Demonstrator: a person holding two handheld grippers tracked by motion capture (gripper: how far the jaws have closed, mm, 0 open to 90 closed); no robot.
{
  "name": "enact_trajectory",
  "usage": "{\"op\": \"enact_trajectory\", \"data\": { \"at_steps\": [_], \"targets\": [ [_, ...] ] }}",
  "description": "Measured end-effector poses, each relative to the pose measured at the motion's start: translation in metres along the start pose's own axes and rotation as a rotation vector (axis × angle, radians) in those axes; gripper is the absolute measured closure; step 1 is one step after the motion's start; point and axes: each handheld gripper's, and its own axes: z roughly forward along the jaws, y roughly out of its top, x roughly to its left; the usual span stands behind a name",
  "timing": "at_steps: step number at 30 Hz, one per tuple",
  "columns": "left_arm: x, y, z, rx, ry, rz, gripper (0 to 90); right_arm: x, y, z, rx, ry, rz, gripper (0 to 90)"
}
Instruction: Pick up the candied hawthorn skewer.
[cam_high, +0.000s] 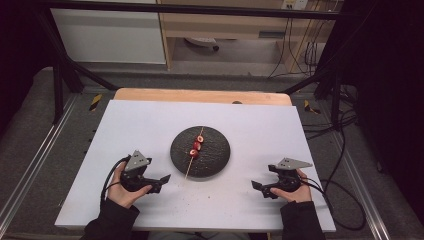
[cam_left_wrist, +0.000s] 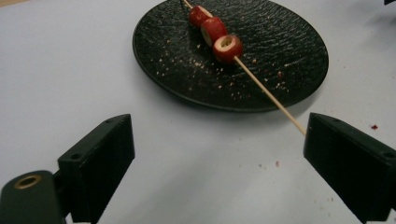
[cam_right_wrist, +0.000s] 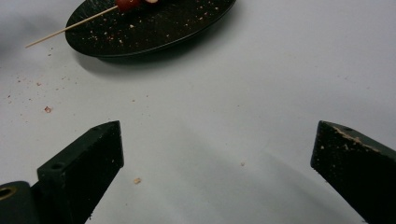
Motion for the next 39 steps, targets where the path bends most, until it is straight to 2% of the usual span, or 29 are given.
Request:
{"op": "enact_trajectory", "data": {
  "at_steps": [4, 7, 15, 20, 21, 27, 31, 39],
  "targets": [
    [-0.005, 0.009, 0.009, 0.019, 0.003, 0.000, 12.0, 0.000, 0.000, 0.000, -0.002, 0.000, -0.002, 3.2],
    [-0.012, 0.019, 0.023, 0.037, 0.011, -0.002, 14.7, 0.000, 0.000, 0.000, -0.003, -0.003, -0.004, 3.2],
    [-0.020, 0.031, 0.047, 0.065, 0.034, -0.014, 24.0, 0.001, 0.001, 0.001, -0.001, -0.001, -0.005, 3.2],
    [-0.024, 0.035, 0.062, 0.084, 0.058, -0.030, 34.2, 0.001, 0.001, 0.000, -0.003, -0.001, -0.003, 3.2],
    [-0.026, 0.036, 0.068, 0.086, 0.062, -0.044, 36.7, 0.001, 0.001, 0.001, -0.003, -0.001, -0.005, 3.2],
    [-0.033, 0.037, 0.081, 0.105, 0.085, -0.043, 49.3, 0.001, 0.001, 0.001, -0.004, 0.001, -0.003, 3.2],
    [-0.036, 0.037, 0.086, 0.120, 0.104, -0.033, 59.0, 0.001, 0.001, 0.001, -0.007, 0.000, -0.003, 3.2],
    [-0.042, 0.037, 0.093, 0.135, 0.130, -0.051, 75.5, 0.001, 0.001, 0.001, -0.008, 0.003, -0.001, 3.3]
  ]
}}
